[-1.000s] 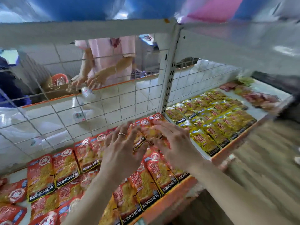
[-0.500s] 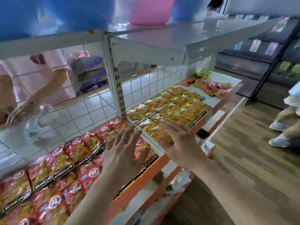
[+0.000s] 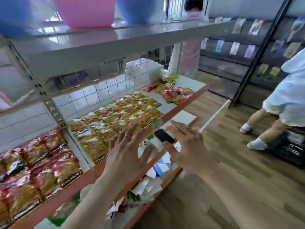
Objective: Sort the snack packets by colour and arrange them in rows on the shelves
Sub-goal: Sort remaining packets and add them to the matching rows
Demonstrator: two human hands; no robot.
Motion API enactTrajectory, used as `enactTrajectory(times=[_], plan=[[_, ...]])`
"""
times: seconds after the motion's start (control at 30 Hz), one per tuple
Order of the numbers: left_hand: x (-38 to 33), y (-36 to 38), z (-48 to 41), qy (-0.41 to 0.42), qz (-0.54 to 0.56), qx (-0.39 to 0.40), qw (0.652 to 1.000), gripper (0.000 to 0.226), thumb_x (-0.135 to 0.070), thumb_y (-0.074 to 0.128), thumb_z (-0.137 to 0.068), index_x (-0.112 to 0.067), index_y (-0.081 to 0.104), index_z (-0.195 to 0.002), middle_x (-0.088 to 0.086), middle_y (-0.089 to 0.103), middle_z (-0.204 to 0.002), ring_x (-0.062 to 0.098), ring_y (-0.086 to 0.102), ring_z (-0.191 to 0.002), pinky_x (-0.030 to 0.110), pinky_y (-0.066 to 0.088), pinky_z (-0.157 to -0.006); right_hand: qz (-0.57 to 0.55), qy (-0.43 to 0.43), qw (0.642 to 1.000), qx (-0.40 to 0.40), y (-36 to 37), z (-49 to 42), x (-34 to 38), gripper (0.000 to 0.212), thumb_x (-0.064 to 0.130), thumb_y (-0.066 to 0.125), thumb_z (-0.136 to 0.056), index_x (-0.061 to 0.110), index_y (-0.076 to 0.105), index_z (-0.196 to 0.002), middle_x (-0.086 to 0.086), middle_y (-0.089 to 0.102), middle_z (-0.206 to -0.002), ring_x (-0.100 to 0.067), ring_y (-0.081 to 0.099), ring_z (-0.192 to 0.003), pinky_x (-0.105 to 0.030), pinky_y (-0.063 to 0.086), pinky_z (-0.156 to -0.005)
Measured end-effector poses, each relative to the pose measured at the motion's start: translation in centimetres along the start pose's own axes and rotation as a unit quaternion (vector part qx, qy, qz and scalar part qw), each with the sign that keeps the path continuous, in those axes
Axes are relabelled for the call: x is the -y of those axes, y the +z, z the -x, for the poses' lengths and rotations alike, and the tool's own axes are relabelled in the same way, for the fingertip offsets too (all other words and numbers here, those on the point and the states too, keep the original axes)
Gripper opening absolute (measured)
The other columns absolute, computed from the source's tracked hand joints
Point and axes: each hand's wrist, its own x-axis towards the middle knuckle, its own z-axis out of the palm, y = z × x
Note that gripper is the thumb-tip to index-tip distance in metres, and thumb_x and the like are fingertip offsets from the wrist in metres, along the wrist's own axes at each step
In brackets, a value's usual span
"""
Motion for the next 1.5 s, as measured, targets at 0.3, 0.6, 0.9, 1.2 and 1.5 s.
enactTrajectory(times=[0.3,0.6,0.9,1.2,1.5], plan=[[-5.5,3.7,-7.5,0.016,0.015,0.045,0.999,0.073,-0.071,0.022,-0.087,-0.035,0.036,-0.149,-0.007,0.023,-0.164,0.022,0.021,-0.150,0.047,0.017,-0.118,-0.006,0.071,0.997,-0.029,-3.8,-2.5,-7.7,0.065,0.063,0.035,-0.091,0.034,0.038,-0.148,0.013,0.026,-0.160,-0.011,0.020,-0.148,-0.046,0.018,-0.118],[-6.4,9.8,-18.1,0.009,0.018,0.074,0.997,0.062,-0.068,0.029,-0.094,-0.039,0.028,-0.149,-0.009,0.014,-0.165,0.020,0.015,-0.152,0.046,0.013,-0.121,0.005,0.089,0.996,-0.012,-3.6,-10.6,-14.1,0.058,0.054,0.046,-0.097,0.034,0.034,-0.150,0.014,0.023,-0.161,-0.011,0.018,-0.149,-0.041,0.013,-0.117],[-7.0,12.2,-31.0,0.031,0.036,0.059,0.997,0.065,-0.064,0.041,-0.095,-0.038,0.026,-0.153,-0.010,0.014,-0.166,0.017,0.015,-0.152,0.043,0.015,-0.122,0.017,0.081,0.996,-0.017,-4.1,-21.9,-19.5,0.059,0.059,0.044,-0.097,0.033,0.035,-0.149,0.013,0.029,-0.159,-0.014,0.025,-0.147,-0.047,0.020,-0.116],[-4.8,16.5,-36.0,-0.019,0.027,0.079,0.996,0.067,-0.064,0.040,-0.094,-0.037,0.024,-0.153,-0.009,0.018,-0.164,0.018,0.020,-0.150,0.045,0.020,-0.119,-0.024,0.041,0.999,-0.011,-2.0,-29.8,-24.0,0.053,0.042,0.057,-0.096,0.030,0.043,-0.146,0.009,0.038,-0.155,-0.012,0.029,-0.145,-0.042,0.016,-0.115],[-4.1,22.7,-42.0,-0.154,-0.018,0.081,0.985,0.065,-0.063,0.041,-0.095,-0.033,0.030,-0.152,-0.006,0.022,-0.163,0.020,0.022,-0.149,0.048,0.024,-0.116,-0.037,-0.064,0.994,0.078,2.0,-41.2,-31.4,0.051,0.037,0.056,-0.096,0.024,0.047,-0.145,0.004,0.041,-0.155,-0.014,0.034,-0.143,-0.043,0.019,-0.113]])
